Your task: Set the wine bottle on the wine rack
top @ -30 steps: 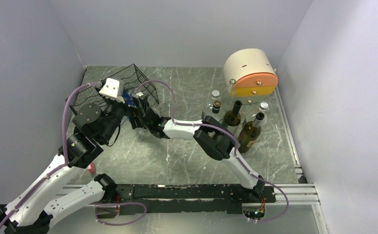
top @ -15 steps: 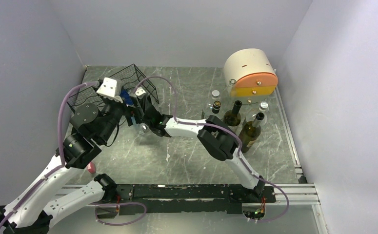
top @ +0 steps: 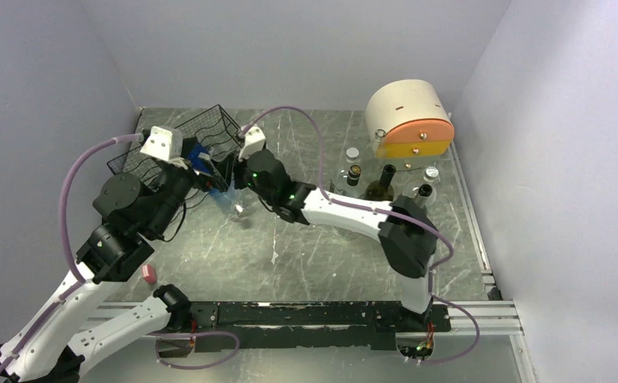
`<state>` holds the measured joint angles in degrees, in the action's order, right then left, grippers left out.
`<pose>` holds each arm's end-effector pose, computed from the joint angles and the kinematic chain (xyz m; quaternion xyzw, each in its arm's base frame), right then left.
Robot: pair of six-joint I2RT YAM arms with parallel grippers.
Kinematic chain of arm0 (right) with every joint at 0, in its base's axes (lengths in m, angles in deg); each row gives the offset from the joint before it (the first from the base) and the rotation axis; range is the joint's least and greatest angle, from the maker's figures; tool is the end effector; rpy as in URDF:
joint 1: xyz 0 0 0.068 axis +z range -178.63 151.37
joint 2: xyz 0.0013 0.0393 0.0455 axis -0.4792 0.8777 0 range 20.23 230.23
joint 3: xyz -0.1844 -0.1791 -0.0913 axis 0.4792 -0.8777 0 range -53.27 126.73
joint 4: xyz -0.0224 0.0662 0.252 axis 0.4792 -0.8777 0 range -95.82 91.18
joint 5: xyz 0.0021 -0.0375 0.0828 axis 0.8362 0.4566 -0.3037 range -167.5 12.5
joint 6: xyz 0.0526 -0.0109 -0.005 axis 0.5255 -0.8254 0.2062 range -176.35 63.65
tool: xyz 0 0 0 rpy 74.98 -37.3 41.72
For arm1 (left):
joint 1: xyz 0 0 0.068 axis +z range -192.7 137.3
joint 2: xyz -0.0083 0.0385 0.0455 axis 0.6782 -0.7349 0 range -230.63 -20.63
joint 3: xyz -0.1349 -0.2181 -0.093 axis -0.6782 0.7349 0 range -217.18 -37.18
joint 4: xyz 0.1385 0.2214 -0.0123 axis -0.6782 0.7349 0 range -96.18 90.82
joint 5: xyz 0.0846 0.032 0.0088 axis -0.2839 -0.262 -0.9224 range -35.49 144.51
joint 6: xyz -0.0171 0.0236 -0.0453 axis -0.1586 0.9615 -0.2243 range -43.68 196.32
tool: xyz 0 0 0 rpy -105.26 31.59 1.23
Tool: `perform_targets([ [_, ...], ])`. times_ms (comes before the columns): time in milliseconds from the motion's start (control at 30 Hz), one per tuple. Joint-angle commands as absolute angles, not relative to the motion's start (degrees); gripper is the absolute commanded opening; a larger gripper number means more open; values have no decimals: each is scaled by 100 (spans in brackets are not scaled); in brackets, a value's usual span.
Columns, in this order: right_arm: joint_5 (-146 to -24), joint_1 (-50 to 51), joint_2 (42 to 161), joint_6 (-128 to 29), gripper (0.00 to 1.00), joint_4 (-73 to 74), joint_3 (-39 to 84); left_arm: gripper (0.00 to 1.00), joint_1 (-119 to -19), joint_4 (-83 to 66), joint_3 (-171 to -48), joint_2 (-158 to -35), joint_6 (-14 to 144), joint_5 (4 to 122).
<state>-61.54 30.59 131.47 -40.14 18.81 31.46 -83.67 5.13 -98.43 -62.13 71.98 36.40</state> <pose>0.2482 0.3975 0.2871 -0.1918 0.7331 0.3105 0.5740 0.1124 -0.0829 0.4435 0.0896 0.6497 -0.1932 0.7297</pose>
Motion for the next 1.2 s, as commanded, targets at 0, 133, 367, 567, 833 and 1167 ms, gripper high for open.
perform_targets([
  [0,-5656,3023,12261,-4017,89,1691,2557,99,-8369,460,-10051,-6050,7070,3935],
  [133,-5240,3012,11432,-4132,89,1236,2081,99,-8367,440,-10020,-5954,7058,3981],
  [367,-4039,2997,10014,-4462,88,240,1535,99,-8366,526,-9848,-5998,6974,3954],
  [567,-2994,2783,9460,-4620,88,-924,1783,99,-8374,334,-9580,-6141,6726,4098],
  [833,-3155,2015,9086,-3923,86,-2297,1826,99,-8369,147,-9334,-6344,6593,4197],
  [1167,-3629,1938,8836,-3384,74,-2921,1348,99,-8368,-72,-9208,-6729,6472,4387],
])
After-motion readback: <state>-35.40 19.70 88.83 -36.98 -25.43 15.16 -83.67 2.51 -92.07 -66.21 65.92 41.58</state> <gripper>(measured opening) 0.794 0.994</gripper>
